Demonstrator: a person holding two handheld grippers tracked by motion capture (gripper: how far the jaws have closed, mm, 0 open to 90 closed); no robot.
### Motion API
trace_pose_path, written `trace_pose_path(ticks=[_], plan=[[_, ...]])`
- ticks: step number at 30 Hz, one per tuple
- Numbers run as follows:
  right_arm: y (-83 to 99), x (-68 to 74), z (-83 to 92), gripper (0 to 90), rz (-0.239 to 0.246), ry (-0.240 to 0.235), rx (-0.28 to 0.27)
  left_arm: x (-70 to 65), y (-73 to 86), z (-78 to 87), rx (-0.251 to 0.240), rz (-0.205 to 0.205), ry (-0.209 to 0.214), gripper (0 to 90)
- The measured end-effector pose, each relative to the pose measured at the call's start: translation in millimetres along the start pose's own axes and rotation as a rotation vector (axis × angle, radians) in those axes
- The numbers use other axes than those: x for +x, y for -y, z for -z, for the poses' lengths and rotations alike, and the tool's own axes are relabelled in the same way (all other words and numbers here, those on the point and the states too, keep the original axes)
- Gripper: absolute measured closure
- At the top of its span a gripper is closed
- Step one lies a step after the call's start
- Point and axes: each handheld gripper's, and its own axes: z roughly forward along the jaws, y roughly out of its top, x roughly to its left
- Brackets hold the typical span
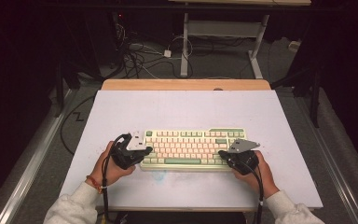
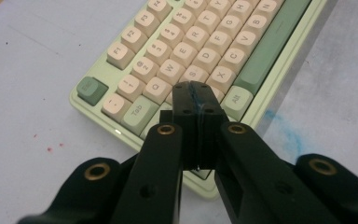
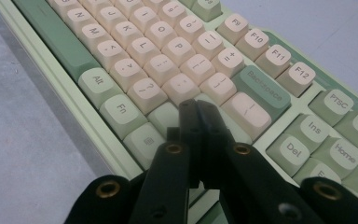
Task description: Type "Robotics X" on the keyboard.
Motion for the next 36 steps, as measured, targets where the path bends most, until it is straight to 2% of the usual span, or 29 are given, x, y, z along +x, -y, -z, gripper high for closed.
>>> trace_pose_path(ticks=[3,13,36], plan=[[0.2,-0.2,0.0,90.0,0.002,-0.002,-0.001,-2.1,-4.2,-4.0,-0.005,-0.013,-0.008,87.3],[0.0,0.3,0.0,90.0,0.009,0.002,-0.001,-8.1,-17.3,-19.9,0.023,-0.055,0.029,87.3],[0.2,0.1,0.0,90.0,0.013,0.001,-0.002,-12.4,-29.7,-44.4,0.067,-0.082,0.058,87.1]])
